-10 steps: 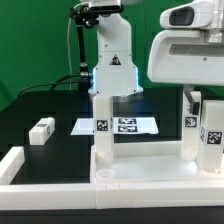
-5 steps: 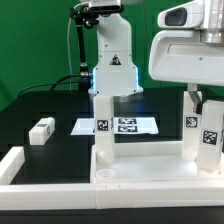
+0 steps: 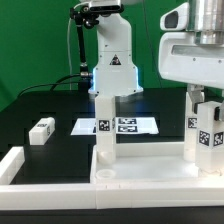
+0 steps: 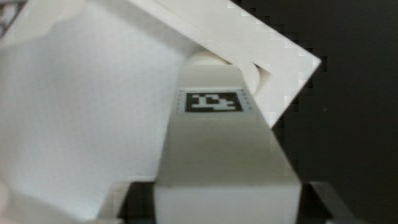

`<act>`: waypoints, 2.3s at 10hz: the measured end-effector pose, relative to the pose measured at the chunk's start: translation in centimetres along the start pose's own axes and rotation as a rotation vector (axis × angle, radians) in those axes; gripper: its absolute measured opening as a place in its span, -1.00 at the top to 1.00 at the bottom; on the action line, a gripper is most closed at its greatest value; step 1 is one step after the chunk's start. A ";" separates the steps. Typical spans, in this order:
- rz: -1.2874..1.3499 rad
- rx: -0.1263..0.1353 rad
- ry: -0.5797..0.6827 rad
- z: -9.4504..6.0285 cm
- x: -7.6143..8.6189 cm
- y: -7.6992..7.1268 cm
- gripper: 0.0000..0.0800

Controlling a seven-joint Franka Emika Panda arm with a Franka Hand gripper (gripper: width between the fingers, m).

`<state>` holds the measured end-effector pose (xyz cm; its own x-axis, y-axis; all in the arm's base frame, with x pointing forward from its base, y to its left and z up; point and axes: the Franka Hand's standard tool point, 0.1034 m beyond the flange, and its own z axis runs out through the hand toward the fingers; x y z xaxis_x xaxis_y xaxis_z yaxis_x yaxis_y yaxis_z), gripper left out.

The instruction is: Assemble desk

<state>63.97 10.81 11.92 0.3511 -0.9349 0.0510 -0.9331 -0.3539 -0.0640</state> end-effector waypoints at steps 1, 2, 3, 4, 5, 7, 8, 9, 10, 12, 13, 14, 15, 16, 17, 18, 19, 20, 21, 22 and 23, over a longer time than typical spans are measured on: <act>0.165 0.014 -0.010 0.0 -0.1 -0.1 0.28; 0.305 0.031 -0.008 0.1 -0.4 0.0 0.28; 0.404 0.049 -0.005 0.1 -0.8 0.0 0.27; 0.482 0.081 -0.016 0.0 -0.7 0.4 0.27; 0.483 0.083 -0.016 0.0 -0.7 0.4 0.27; 0.538 0.082 -0.021 0.0 -0.8 0.4 0.27; 0.530 0.081 -0.020 0.1 -0.8 0.4 -0.13; 0.482 0.081 -0.018 0.1 -0.8 0.4 -0.44; 0.349 0.088 -0.011 0.1 -0.7 0.3 -0.44; 0.061 0.100 0.005 0.0 -0.9 0.1 -0.61; -0.015 0.106 0.011 0.0 -0.9 0.0 -0.61; -0.093 0.106 0.016 0.0 -0.9 0.0 -0.62; -0.161 0.105 0.019 0.0 -0.8 0.0 -0.62; -0.209 0.105 0.022 0.0 -0.8 0.0 -0.62; -0.339 0.102 0.031 0.0 -0.7 0.0 -0.62; -0.531 0.101 0.042 -0.1 -0.4 -0.2 -0.62; -0.695 0.097 0.048 0.2 -0.1 -0.6 -0.62; -0.795 0.088 0.042 0.7 -0.1 -0.7 -0.62; -0.878 0.088 0.052 1.0 -0.7 -0.7 -0.62; -0.901 0.087 0.055 1.0 -0.3 -0.7 -0.62; -0.873 0.087 0.054 1.0 -0.3 -0.7 -0.56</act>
Offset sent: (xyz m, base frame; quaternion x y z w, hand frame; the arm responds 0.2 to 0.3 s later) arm -0.0002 -0.0064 0.0005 0.1248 -0.0110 0.2710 0.9544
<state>64.55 11.31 10.96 0.9305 -0.3276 0.1642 -0.3228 -0.9448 -0.0558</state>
